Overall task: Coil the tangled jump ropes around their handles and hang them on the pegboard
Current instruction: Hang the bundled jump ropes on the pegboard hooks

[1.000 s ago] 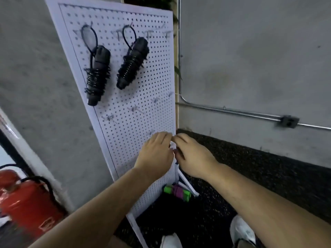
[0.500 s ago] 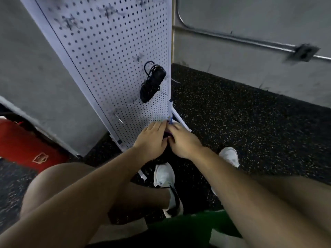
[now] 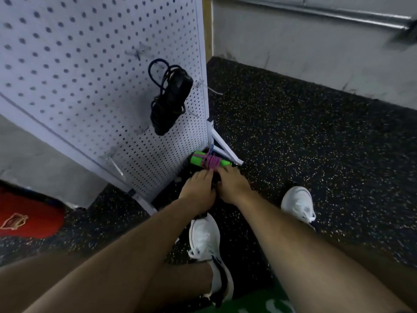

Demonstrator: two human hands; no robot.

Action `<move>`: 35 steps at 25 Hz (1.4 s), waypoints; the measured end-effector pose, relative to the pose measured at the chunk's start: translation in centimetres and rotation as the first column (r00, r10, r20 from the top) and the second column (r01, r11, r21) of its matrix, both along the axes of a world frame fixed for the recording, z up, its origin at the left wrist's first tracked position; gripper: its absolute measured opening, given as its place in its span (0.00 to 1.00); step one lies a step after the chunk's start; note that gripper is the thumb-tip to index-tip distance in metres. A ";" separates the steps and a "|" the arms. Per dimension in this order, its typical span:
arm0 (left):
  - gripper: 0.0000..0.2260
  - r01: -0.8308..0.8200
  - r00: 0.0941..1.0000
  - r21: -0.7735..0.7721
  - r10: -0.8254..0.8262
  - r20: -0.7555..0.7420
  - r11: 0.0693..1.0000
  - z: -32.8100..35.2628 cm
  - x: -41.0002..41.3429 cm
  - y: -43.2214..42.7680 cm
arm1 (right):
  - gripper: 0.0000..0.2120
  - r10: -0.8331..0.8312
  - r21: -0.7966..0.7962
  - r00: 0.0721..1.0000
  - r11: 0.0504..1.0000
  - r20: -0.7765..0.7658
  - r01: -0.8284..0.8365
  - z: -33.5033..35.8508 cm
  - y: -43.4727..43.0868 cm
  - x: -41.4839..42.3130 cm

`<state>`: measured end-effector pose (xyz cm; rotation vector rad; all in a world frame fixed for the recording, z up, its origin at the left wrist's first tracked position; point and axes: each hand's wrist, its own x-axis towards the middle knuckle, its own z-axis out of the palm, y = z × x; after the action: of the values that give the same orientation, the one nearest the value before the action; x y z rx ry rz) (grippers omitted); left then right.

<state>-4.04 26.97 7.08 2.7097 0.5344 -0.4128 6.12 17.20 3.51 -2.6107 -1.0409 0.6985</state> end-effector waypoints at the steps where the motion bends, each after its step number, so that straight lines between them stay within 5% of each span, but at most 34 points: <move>1: 0.29 -0.004 1.000 -0.007 0.004 -0.023 1.000 -0.8 0.4 0.4 | 0.28 -0.024 -0.022 1.000 0.999 0.006 0.024 -1.3 0.7 1.0; 11: 0.28 -0.054 0.996 -0.011 0.053 -0.066 0.998 -4.2 1.5 3.0 | 0.40 -0.138 -0.202 0.990 0.970 0.001 0.135 -7.5 6.3 6.3; 14: 0.27 -0.090 0.995 -0.037 0.088 -0.051 0.995 -3.5 0.4 3.5 | 0.48 -0.265 -0.160 0.956 0.957 -0.129 0.244 -6.3 5.3 4.9; 17: 0.26 -0.152 0.988 -0.110 0.150 -0.030 0.982 -1.7 -0.8 3.3 | 0.47 -0.293 -0.031 0.916 0.955 -0.274 0.296 -3.1 3.1 2.5; 21: 0.23 -0.319 0.922 -0.347 0.373 0.100 0.882 2.9 -1.4 1.7 | 0.34 -0.306 0.301 0.946 0.897 -0.104 0.323 3.4 0.1 -1.5; 25: 0.18 -0.294 0.776 -0.640 0.568 0.274 0.710 9.6 -1.2 -1.5 | 0.27 -0.236 0.633 0.957 0.770 0.167 0.080 10.7 -2.7 -5.2; 31: 0.18 -0.102 0.594 -0.869 0.730 0.338 0.485 19.7 -3.1 -4.4 | 0.34 -0.050 0.761 0.968 0.629 0.245 -0.160 21.7 -6.9 -8.1; 33: 0.11 -0.059 0.579 -0.843 0.706 0.407 0.535 24.0 -4.0 -4.5 | 0.28 -0.047 0.826 0.972 0.538 0.230 -0.170 25.0 -7.7 -7.6; 35: 0.08 -0.014 0.569 -0.769 0.637 0.519 0.639 28.6 -5.3 -4.2 | 0.21 -0.155 0.915 0.985 0.403 0.075 -0.006 29.2 -6.8 -6.8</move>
<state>-9.31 22.76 35.70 1.6786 0.5052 0.5714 -0.70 10.39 32.73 -1.6712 -0.9309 -0.1552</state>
